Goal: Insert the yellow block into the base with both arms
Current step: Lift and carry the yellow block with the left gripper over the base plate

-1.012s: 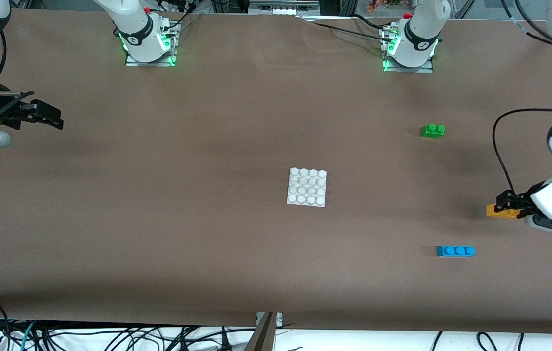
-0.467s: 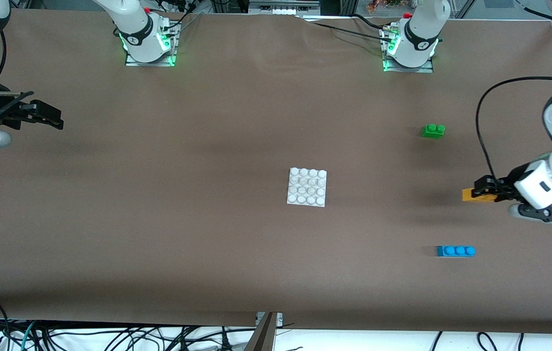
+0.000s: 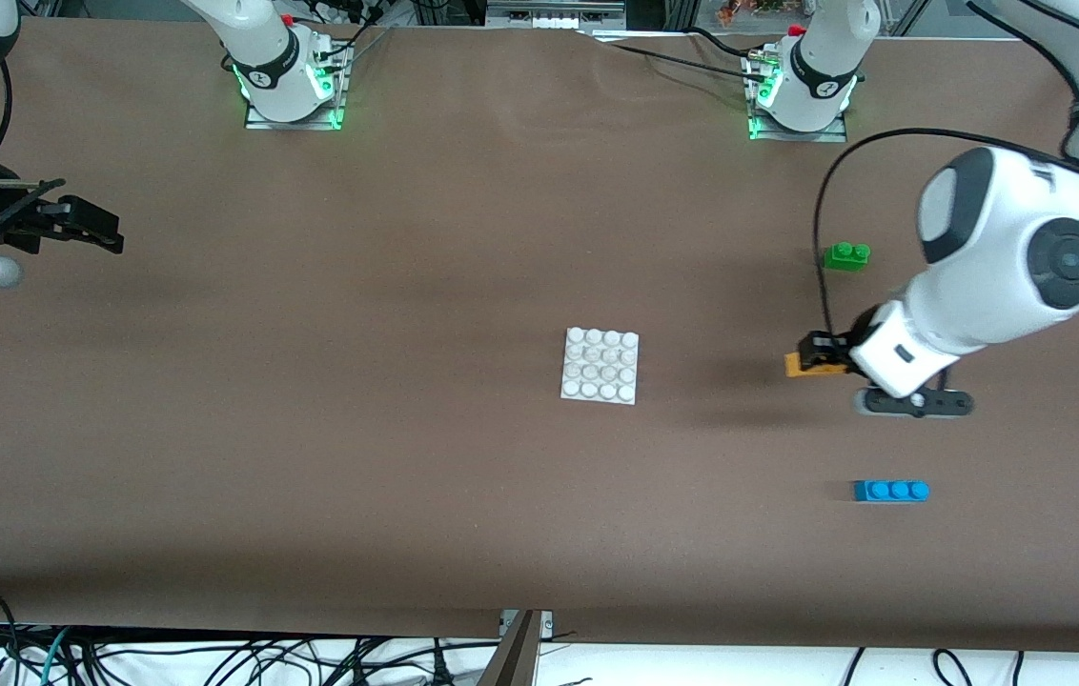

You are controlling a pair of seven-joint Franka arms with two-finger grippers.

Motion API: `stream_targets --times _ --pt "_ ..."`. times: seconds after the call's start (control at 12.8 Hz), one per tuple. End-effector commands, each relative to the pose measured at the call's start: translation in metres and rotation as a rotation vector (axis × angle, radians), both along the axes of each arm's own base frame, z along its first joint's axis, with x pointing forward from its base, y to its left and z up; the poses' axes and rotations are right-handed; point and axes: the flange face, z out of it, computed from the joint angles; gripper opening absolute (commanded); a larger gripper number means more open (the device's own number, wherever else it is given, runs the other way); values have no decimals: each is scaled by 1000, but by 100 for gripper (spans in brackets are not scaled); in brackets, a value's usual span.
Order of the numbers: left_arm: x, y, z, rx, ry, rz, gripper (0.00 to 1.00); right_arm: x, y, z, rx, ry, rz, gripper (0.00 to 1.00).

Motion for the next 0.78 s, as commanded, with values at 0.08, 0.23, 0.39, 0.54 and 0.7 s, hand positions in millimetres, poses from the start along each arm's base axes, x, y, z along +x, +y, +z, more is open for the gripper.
stream_targets --times 0.08,0.23,0.39,0.54,0.7 --pt "-14 -68 -20 9 18 -45 52 1 -2 3 -8 7 -9 100" --pt "-18 -101 -35 -7 -4 -58 52 1 -1 3 -8 7 -8 100" --pt "-25 -137 -57 10 -25 -62 52 1 -1 3 -8 7 -8 100" --pt "-34 -170 -86 45 -33 -44 52 1 -1 3 -8 7 -8 100" --pt "-37 -188 -107 37 -46 -4 52 1 -1 3 -8 7 -8 100"
